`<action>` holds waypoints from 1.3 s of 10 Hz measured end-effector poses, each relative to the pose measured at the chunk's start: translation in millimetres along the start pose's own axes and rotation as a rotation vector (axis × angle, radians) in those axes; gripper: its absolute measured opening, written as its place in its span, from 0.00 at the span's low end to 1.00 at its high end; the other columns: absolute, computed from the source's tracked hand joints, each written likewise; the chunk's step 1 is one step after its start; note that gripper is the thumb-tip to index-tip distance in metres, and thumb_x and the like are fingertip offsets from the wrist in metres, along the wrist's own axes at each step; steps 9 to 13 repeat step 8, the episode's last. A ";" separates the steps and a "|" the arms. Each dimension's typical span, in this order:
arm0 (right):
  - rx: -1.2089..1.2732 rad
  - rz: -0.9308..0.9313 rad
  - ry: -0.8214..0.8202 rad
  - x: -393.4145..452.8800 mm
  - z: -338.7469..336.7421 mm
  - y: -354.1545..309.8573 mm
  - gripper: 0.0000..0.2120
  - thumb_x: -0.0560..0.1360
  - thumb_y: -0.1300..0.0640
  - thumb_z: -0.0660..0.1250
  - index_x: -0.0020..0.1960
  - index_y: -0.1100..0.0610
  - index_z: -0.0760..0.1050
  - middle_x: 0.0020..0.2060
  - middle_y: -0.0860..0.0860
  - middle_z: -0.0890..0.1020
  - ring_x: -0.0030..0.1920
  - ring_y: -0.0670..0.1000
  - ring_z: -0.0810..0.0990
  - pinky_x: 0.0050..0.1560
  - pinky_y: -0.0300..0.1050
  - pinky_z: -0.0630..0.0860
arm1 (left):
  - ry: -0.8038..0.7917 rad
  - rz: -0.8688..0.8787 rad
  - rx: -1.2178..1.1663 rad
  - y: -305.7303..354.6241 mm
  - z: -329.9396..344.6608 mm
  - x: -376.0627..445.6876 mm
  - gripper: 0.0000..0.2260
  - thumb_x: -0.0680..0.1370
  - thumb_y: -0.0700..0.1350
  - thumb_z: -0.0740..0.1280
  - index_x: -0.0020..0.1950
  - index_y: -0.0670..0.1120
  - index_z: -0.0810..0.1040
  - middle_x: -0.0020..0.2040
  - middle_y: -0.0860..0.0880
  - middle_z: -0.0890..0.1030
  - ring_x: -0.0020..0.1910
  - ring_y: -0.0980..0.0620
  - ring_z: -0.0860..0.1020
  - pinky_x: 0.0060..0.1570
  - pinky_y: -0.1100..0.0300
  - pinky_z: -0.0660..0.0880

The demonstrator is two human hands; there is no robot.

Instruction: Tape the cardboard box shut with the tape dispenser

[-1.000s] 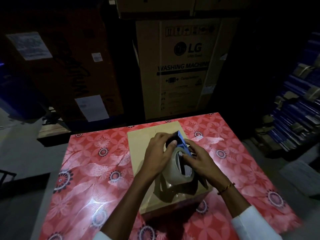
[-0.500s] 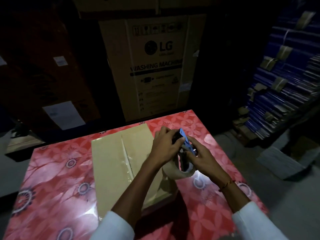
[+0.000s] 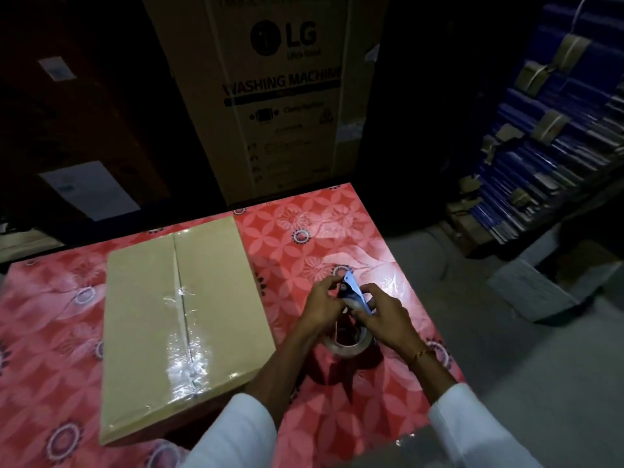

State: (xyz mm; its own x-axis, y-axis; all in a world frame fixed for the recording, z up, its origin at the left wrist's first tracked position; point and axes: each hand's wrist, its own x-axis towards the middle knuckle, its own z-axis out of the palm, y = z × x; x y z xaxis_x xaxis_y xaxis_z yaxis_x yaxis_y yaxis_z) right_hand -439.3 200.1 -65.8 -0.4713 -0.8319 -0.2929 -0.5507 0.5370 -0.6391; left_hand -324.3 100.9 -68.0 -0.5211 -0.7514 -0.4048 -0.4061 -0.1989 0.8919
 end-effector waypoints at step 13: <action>0.078 -0.123 0.112 33.1 10.5 -12.2 0.18 0.76 0.61 0.67 0.65 0.54 0.76 0.59 0.54 0.80 0.57 0.55 0.80 0.57 0.50 0.77 | 0.172 -0.040 0.078 14.6 -18.1 12.5 0.13 0.79 0.40 0.66 0.63 0.40 0.78 0.60 0.42 0.81 0.57 0.46 0.79 0.55 0.57 0.74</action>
